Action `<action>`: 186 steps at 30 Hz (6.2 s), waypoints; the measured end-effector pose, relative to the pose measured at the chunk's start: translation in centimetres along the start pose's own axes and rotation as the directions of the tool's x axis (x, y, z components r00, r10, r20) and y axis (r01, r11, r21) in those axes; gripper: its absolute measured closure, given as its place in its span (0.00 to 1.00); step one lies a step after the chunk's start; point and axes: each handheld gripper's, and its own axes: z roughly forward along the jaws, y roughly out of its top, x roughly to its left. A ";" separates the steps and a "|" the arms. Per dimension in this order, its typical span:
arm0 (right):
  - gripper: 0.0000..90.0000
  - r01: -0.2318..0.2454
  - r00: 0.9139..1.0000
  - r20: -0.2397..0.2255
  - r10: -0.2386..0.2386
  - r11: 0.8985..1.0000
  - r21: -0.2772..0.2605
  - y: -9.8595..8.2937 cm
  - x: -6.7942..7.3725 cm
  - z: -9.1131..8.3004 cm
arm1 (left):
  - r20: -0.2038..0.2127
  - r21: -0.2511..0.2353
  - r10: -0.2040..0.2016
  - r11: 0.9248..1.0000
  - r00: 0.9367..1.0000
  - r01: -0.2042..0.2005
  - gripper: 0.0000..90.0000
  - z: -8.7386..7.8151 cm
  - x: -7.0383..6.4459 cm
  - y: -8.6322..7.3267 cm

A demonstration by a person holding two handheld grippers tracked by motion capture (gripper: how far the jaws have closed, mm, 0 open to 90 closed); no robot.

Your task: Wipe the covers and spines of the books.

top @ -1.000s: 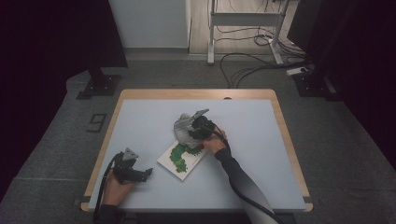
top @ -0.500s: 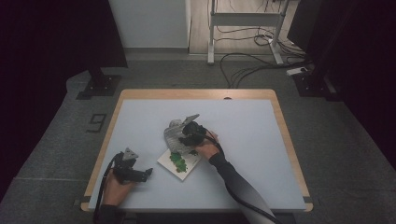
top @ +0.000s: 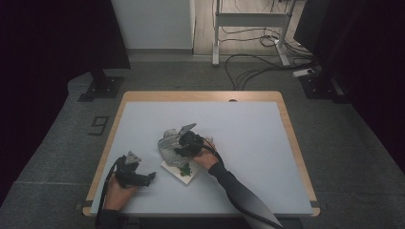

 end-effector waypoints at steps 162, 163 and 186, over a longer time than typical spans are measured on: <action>0.00 -0.222 0.918 0.326 0.227 0.974 -0.053 -13.9 -6.3 -19.9 | 0.026 0.021 0.067 0.998 0.997 -0.067 0.00 -0.1 -2.0 0.5; 0.00 -0.217 0.920 0.322 0.223 0.975 -0.053 -13.6 -6.2 -19.5 | 0.034 0.020 0.068 0.997 0.997 -0.069 0.00 -0.1 -2.2 0.6; 0.00 -0.143 0.979 0.146 0.141 0.990 0.004 -8.8 -5.1 -10.2 | 0.109 0.009 0.157 0.987 0.982 -0.159 0.00 1.4 -7.7 2.1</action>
